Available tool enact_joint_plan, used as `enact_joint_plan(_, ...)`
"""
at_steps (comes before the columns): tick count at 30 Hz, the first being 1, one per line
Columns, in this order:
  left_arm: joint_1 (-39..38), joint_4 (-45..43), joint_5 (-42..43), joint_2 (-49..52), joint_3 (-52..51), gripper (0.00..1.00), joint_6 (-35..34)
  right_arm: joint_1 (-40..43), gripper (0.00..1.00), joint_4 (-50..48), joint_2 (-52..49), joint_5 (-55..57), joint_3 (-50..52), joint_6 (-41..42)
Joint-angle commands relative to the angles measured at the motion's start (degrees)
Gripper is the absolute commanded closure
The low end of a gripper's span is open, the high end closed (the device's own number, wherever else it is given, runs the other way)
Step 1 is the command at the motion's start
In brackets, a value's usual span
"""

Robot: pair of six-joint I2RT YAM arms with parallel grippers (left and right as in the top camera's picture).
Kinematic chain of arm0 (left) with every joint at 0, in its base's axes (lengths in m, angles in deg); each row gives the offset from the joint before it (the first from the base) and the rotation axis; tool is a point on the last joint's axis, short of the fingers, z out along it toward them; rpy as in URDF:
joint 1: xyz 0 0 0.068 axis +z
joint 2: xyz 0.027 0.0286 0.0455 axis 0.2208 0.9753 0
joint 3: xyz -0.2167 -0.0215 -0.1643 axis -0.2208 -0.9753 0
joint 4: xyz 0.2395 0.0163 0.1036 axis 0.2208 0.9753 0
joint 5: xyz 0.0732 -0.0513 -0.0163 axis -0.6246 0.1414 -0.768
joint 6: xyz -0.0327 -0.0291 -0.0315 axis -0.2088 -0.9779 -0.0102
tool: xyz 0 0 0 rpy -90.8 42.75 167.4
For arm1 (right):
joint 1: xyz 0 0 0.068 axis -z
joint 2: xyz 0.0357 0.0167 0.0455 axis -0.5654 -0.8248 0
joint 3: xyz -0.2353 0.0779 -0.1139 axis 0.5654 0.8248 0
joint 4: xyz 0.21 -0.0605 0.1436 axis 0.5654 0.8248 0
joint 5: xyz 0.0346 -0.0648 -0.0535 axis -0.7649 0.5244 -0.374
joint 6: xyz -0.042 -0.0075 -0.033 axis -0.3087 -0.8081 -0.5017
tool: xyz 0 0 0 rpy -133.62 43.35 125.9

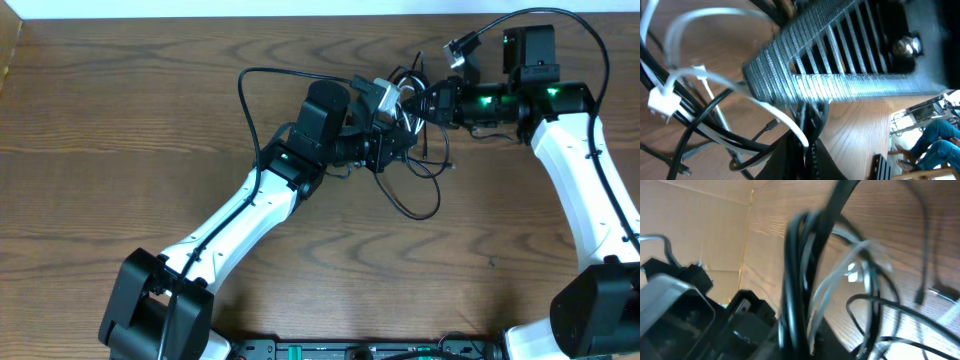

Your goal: Untangle cables

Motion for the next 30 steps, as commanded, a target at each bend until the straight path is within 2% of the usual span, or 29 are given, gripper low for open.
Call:
enact_joint_plan(1, 0.6, -2.0, -2.9, 0.7, 0.1, 0.92, -1.4, -0.6, 0.80, 0.7, 1.7, -4.7, -0.8, -0.3)
enact_joint_plan(3, 0.6, -2.0, -2.9, 0.7, 0.1, 0.93, -1.8, -0.6, 0.67, 0.9, 1.7, -2.6, -0.8, -1.1)
enact_joint_plan(7, 1.1, -1.9, -2.8, 0.7, 0.1, 0.93, -5.5, -0.6, 0.38, 2.7, 1.7, 9.2, -0.8, -1.4)
enact_joint_plan(10, 1.8, -0.9, -1.6, 0.7, 0.1, 0.92, -7.0, -0.6, 0.35, 3.2, 1.7, 12.1, -0.8, -3.1)
enact_joint_plan(14, 3.6, -0.7, 5.0, 0.7, 0.1, 0.93, -8.1, -0.6, 0.36, 3.3, 1.7, 12.1, -0.8, -8.1)
enact_joint_plan(19, 6.6, -0.7, 15.0, 0.7, 0.1, 0.92, -9.6, -0.9, 0.46, 2.5, 1.7, 9.5, -0.8, -13.8)
enact_joint_plan(21, 7.6, -0.7, 17.6, 0.7, 0.1, 0.93, -10.9, -1.7, 0.48, 1.9, 1.7, 6.6, -0.8, -16.7)
enact_joint_plan(25, 8.2, -0.7, 19.0, 0.7, 0.1, 0.93, -11.7, -3.0, 0.51, 0.8, 1.7, 6.4, -0.8, -17.3)
enact_joint_plan(28, 8.2, -1.0, 19.0, 0.7, 0.1, 0.92, -12.3, -4.1, 0.59, 0.0, 1.7, 6.4, -0.7, -17.2)
enact_joint_plan(30, 8.3, -1.8, 19.0, 0.7, 0.1, 0.93, -13.4, -4.9, 0.69, 0.0, 1.6, 6.6, -0.7, -17.0)
